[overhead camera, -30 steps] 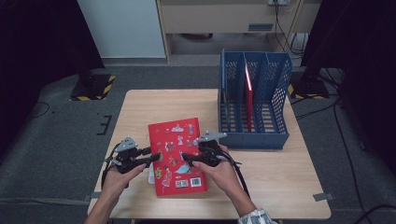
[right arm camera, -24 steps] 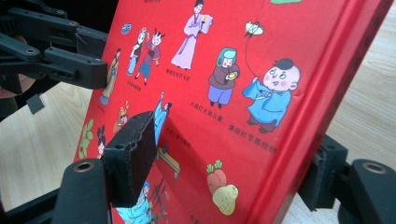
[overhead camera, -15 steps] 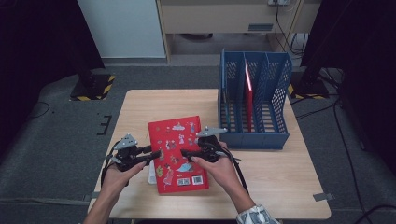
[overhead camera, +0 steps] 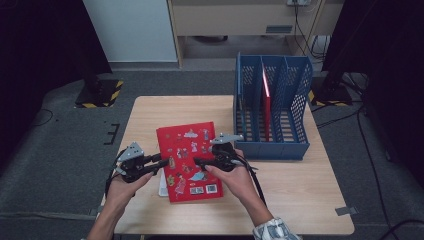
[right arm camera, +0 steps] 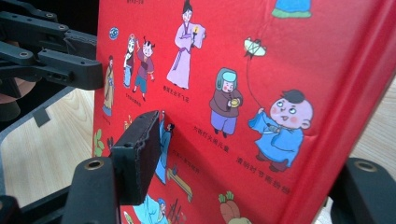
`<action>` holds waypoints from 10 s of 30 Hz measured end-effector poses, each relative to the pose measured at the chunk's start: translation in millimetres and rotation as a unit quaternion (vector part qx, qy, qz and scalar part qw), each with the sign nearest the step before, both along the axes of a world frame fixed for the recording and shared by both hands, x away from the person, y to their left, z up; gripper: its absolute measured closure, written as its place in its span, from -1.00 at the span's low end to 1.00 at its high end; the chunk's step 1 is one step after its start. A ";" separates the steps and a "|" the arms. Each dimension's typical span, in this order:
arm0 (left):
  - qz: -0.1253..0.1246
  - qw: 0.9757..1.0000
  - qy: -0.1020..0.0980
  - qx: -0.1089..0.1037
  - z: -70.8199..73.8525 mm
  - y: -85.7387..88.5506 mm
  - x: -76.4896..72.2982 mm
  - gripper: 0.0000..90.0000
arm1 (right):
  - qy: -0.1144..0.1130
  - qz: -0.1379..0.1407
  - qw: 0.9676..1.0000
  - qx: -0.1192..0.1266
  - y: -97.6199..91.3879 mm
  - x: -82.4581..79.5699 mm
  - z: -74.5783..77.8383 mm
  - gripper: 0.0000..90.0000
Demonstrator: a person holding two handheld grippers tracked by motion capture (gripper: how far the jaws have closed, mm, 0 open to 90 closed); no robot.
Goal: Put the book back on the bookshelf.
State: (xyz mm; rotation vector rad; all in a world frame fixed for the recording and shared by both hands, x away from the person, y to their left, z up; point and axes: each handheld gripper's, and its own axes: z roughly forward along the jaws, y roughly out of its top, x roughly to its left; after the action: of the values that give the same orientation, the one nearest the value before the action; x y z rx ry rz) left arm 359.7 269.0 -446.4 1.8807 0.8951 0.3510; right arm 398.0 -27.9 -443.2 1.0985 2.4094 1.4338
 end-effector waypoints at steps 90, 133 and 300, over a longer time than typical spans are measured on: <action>0.028 0.997 -0.071 -0.022 25.8 -3.1 21.2 0.26 | -0.144 0.012 0.989 0.011 4.2 2.7 34.1 0.06; 0.072 0.995 -0.060 -0.025 19.6 -10.4 34.7 0.05 | -0.139 0.025 0.989 0.041 13.6 -0.8 49.8 0.41; 0.198 0.966 0.080 0.145 -89.7 59.1 32.6 -0.95 | -0.142 -0.122 0.979 0.081 -177.4 -86.4 67.6 0.77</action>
State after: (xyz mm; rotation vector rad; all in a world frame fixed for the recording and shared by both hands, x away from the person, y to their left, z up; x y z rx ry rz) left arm 392.3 328.1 -536.0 2.0092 1.3990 0.6053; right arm 311.7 -205.3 -375.5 1.0908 1.9212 1.5978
